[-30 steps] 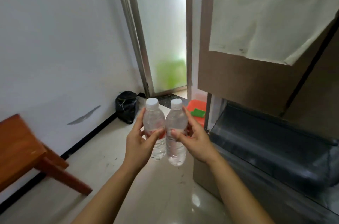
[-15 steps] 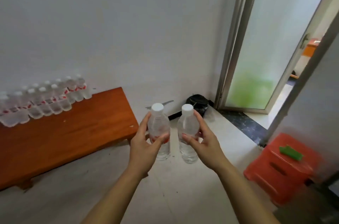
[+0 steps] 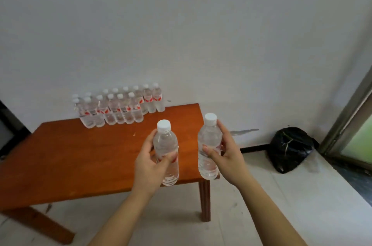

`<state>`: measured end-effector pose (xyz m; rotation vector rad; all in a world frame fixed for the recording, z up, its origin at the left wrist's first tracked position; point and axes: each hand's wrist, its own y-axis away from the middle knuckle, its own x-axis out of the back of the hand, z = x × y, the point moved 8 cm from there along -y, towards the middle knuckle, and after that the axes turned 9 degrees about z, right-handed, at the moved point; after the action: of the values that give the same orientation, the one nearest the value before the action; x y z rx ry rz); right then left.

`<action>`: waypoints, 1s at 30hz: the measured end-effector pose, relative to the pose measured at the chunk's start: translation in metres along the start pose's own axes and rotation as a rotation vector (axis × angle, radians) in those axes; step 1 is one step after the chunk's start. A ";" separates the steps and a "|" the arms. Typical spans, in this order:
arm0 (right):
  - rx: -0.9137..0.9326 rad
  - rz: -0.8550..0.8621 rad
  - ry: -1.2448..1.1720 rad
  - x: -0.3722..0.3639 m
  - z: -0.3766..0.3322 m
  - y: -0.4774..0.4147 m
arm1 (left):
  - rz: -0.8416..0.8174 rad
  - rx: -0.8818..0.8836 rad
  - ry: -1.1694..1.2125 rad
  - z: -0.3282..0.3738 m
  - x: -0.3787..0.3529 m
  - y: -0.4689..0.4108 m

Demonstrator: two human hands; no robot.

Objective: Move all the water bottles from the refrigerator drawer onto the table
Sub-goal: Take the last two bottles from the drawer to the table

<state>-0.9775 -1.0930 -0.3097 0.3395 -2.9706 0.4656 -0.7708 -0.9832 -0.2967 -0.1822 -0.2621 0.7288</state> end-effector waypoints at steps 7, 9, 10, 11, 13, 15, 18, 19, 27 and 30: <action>-0.009 -0.091 -0.032 -0.078 0.021 -0.160 | 0.123 -0.051 -0.024 -0.002 -0.004 -0.159; -0.024 -0.112 -0.031 -0.099 0.027 -0.197 | 0.149 -0.038 -0.028 -0.013 0.001 -0.193; -0.040 -0.121 -0.026 -0.110 0.032 -0.211 | 0.160 -0.024 -0.036 -0.021 0.003 -0.206; -0.049 -0.130 -0.020 -0.121 0.037 -0.223 | 0.170 -0.012 -0.049 -0.029 0.005 -0.219; -0.045 -0.149 -0.009 -0.143 0.047 -0.246 | 0.178 0.007 -0.069 -0.045 0.008 -0.244; -0.053 -0.176 0.018 -0.166 0.062 -0.267 | 0.172 0.030 -0.079 -0.065 0.009 -0.271; -0.060 -0.197 0.082 -0.197 0.086 -0.295 | 0.147 0.061 -0.115 -0.100 0.008 -0.313; -0.064 -0.195 0.107 -0.206 0.095 -0.303 | 0.135 0.064 -0.135 -0.112 0.008 -0.327; -0.190 -0.118 0.374 -0.271 0.170 -0.359 | -0.004 0.211 -0.246 -0.230 0.003 -0.435; -0.230 -0.081 0.446 -0.281 0.192 -0.367 | -0.090 0.217 -0.290 -0.260 -0.007 -0.468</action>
<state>-0.6340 -1.4371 -0.4275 0.2863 -2.5297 0.1588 -0.4022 -1.3494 -0.4263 0.1421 -0.4612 0.6878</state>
